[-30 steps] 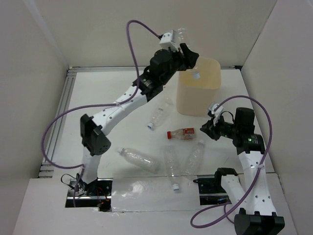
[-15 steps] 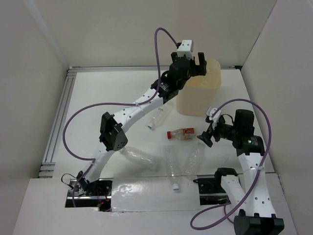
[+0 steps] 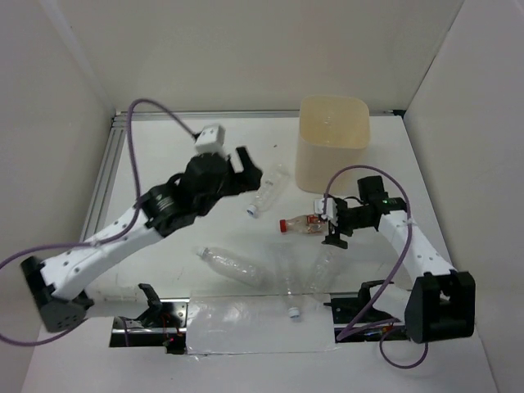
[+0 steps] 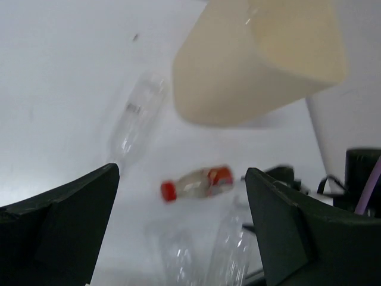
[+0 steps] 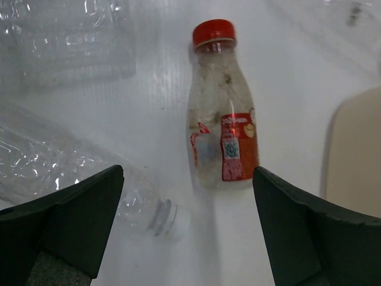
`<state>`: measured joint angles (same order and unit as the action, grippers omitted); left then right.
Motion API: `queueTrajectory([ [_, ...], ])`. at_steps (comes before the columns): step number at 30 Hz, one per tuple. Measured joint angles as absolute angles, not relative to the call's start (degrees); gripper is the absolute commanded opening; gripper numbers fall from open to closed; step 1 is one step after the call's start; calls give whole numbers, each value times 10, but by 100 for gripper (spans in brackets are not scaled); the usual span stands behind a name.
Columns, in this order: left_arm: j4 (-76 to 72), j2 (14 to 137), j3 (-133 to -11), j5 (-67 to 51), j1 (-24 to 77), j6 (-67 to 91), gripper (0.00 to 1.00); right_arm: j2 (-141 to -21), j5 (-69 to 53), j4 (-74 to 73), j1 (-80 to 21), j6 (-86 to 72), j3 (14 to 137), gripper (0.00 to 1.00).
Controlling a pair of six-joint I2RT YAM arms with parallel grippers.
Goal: Put the plastic bottles in the bin
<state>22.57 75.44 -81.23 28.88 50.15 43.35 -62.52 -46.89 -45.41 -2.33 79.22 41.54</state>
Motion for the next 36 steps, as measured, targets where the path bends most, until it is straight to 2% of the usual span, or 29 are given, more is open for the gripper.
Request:
queueTrajectory([
  [3, 318, 637, -685, 296, 526, 537, 100, -674, -436, -431, -81, 809, 416, 97],
  [6, 413, 575, -592, 301, 565, 653, 100, -712, -404, -385, -125, 805, 416, 97],
  [12, 566, 562, -500, 283, 639, 874, 100, -771, -322, -299, -167, 794, 417, 98],
  [14, 580, 568, -484, 278, 654, 924, 100, -797, -302, -285, -178, 792, 417, 95],
  [15, 584, 576, -481, 274, 660, 945, 100, -811, -295, -281, -182, 791, 418, 92],
  [20, 567, 621, -475, 267, 677, 1008, 100, -865, -278, -282, -194, 788, 440, 39],
  [21, 561, 628, -475, 267, 678, 1013, 100, -870, -279, -284, -195, 789, 447, 35],
  [24, 546, 639, -475, 268, 683, 1027, 100, -874, -279, -309, -195, 793, 465, 26],
  [28, 529, 632, -473, 273, 691, 1043, 100, -828, -312, -401, -201, 790, 519, 25],
  [31, 518, 606, -457, 276, 692, 1056, 100, -788, -378, -459, -216, 741, 622, 25],
  [36, 511, 591, -438, 281, 692, 1070, 100, -726, -437, -415, -236, 602, 802, 26],
])
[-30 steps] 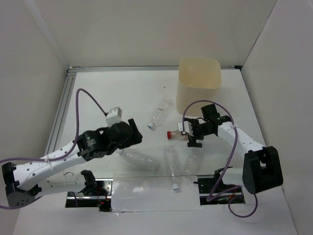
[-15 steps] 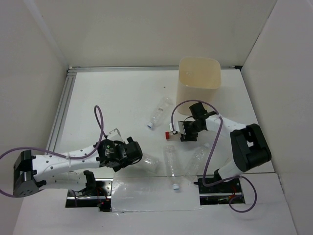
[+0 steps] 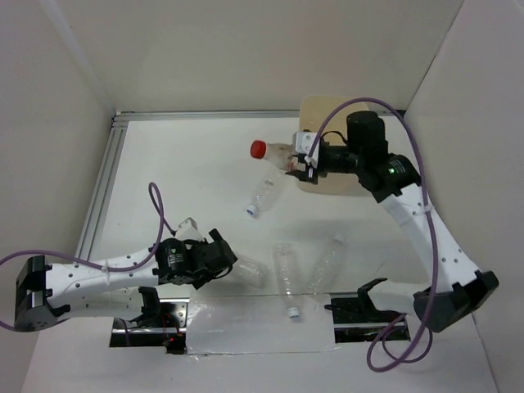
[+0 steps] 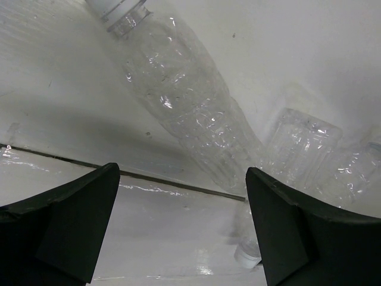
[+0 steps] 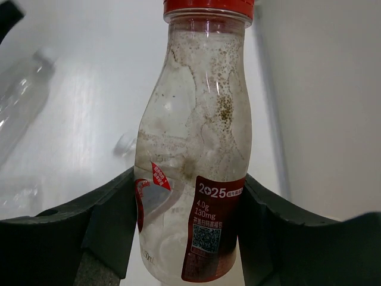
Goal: Put the plastic bottles in the bin
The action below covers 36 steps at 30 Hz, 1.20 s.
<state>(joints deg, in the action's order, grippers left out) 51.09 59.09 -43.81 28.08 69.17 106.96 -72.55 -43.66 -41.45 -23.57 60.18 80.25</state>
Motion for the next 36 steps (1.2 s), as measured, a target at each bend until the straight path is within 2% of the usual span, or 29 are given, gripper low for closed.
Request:
queueTrajectory([
  [5, 492, 600, -439, 287, 692, 1069, 100, -684, -359, -281, -245, 432, 830, 28],
  [10, 476, 648, -450, 302, 691, 1067, 100, -753, -265, -230, -195, 365, 879, 34],
  [13, 465, 682, -466, 308, 687, 1065, 100, -803, -226, -231, -157, 345, 881, 50],
  [14, 460, 694, -471, 308, 686, 1065, 100, -817, -217, -234, -147, 342, 881, 59],
  [15, 455, 703, -473, 308, 685, 1065, 100, -829, -213, -239, -137, 339, 881, 76],
  [17, 447, 720, -474, 307, 684, 1065, 100, -843, -208, -249, -126, 337, 881, 91],
  [19, 443, 735, -474, 305, 684, 1065, 100, -846, -208, -256, -122, 334, 881, 100],
  [29, 422, 837, -479, 295, 684, 1050, 100, -778, -293, -258, -56, 288, 866, 100],
  [31, 421, 864, -490, 295, 683, 1050, 93, -753, -315, -258, -39, 279, 856, 100],
  [32, 419, 877, -496, 296, 683, 1050, 85, -739, -331, -258, -32, 276, 849, 100],
  [33, 418, 891, -503, 296, 683, 1051, 73, -727, -346, -260, -25, 273, 843, 100],
  [34, 416, 903, -509, 296, 683, 1049, 45, -713, -368, -263, -18, 271, 836, 96],
  [36, 418, 906, -523, 303, 686, 1052, 30, -690, -410, -271, -1, 274, 826, 85],
])
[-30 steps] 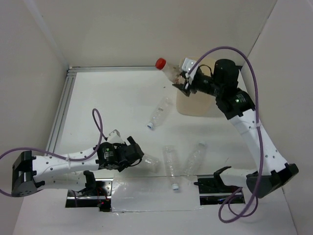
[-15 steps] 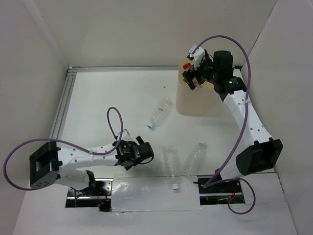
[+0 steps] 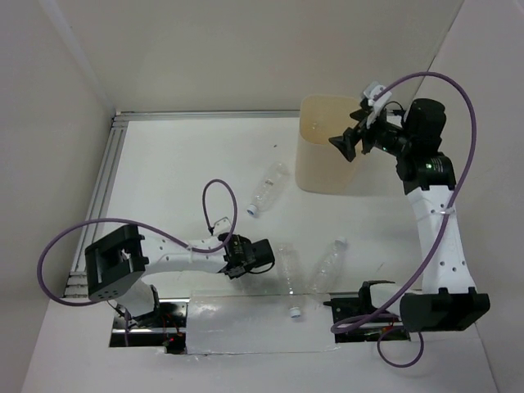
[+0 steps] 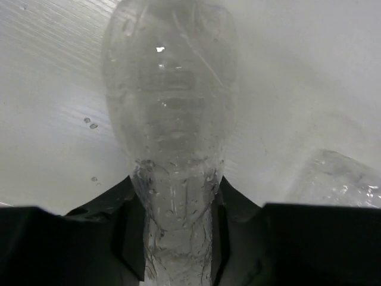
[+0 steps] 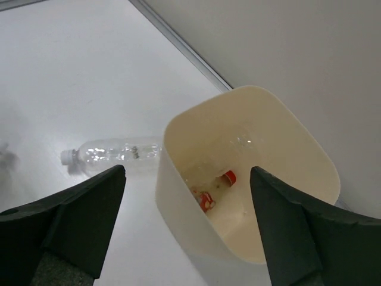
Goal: Put the plastic bottles in the bin
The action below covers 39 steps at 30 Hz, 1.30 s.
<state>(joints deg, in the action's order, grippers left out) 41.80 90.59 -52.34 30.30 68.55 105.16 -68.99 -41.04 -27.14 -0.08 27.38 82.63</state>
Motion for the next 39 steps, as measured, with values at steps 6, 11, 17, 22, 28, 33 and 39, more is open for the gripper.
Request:
queueTrajectory([
  [6, 500, 853, -560, 326, 748, 1067, 9, -623, -554, -338, 76, 337, 776, 12],
  [11, 594, 771, -686, 400, 816, 1048, 7, -549, -598, -395, 118, 385, 685, 0],
  [17, 324, 707, -770, 487, 771, 701, 9, -501, -551, -447, 126, 383, 624, 0],
  [22, 79, 801, -878, 407, 590, 462, 13, -499, -531, -504, 126, 432, 614, 5],
  [28, -32, 1026, -1124, 304, 483, 362, 22, -492, -526, -601, 126, 537, 588, 33],
  [33, -53, 1188, -1287, 262, 470, 313, 41, -489, -516, -638, 127, 570, 574, 38],
  [39, -56, 1288, -1323, 254, 472, 263, 83, -477, -514, -642, 131, 578, 572, 84],
])
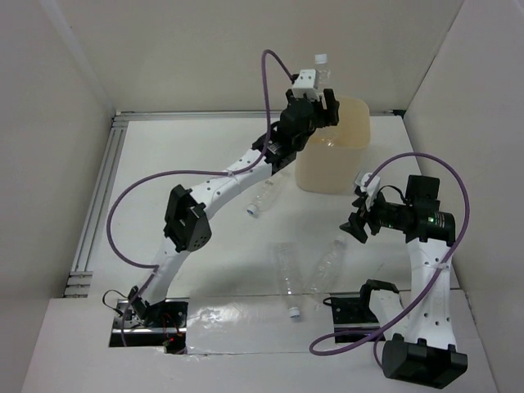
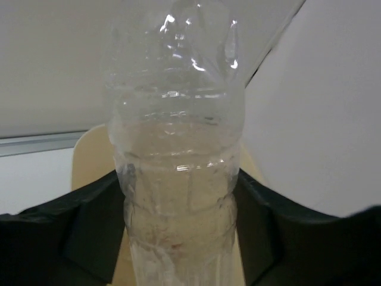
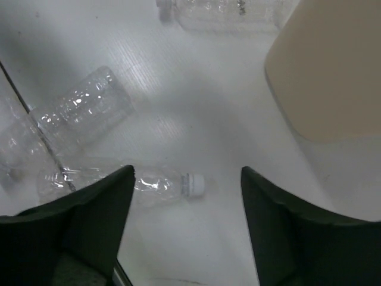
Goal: Put the plastic bottles in the bin
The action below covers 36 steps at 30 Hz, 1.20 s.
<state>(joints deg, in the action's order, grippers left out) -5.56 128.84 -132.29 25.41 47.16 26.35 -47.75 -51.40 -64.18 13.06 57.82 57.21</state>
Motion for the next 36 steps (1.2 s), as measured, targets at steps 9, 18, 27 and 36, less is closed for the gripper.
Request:
queueTrajectory([
  [9, -41, 1326, -1335, 238, 467, 251, 100, -477, -530, -644, 130, 630, 537, 100],
  [18, -33, 1096, -1110, 211, 479, 213, 100, -513, -478, -660, 65, 802, 477, 95],
  [27, 78, 711, -712, 261, 517, 323, 100, -580, -382, -679, 27, 1078, 425, 99],
  [36, 252, 645, -529, 291, 536, 471, 100, -627, -334, -548, -135, 1123, 336, 99],
])
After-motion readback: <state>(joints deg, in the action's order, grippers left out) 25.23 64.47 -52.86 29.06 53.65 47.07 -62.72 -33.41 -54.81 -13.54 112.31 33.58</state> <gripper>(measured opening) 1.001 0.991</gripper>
